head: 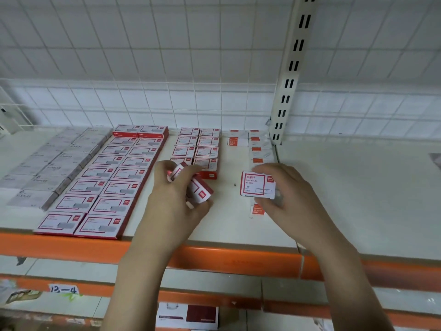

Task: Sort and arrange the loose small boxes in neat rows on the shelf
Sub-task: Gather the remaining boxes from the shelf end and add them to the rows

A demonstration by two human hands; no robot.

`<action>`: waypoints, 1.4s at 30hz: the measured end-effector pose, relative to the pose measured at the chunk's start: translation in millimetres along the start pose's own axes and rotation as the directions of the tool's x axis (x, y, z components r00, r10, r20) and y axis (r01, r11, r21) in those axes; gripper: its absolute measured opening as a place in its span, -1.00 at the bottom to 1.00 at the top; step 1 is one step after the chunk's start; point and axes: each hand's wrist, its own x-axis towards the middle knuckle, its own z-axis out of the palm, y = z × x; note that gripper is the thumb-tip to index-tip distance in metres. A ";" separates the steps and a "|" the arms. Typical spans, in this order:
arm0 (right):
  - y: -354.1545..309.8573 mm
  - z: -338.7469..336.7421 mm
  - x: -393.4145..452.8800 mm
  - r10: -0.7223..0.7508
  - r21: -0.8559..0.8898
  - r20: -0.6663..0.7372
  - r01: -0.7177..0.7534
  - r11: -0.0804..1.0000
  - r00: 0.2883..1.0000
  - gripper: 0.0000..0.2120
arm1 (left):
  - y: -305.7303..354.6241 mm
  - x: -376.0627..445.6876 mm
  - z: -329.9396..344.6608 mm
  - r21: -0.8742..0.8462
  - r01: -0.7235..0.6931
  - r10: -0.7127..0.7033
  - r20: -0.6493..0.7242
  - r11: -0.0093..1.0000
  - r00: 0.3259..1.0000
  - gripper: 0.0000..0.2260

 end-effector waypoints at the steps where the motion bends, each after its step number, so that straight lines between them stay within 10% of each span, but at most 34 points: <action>1: -2.5 2.0 2.8 -0.012 0.001 -0.002 0.012 1.000 1.000 -0.54 | -4.0 0.9 -1.0 -0.011 0.015 -0.015 0.004 1.000 1.000 -0.40; 20: -83.3 113.8 56.9 0.019 -0.298 0.079 0.006 0.955 0.997 -0.56 | -129.9 45.1 -96.4 0.213 -0.075 0.073 0.018 0.974 0.997 -0.52; 42: -109.1 158.8 49.2 0.084 -0.347 -0.315 -0.197 0.917 0.945 -0.76 | -175.2 37.2 -113.7 0.124 -0.230 0.218 0.103 0.965 0.970 -0.55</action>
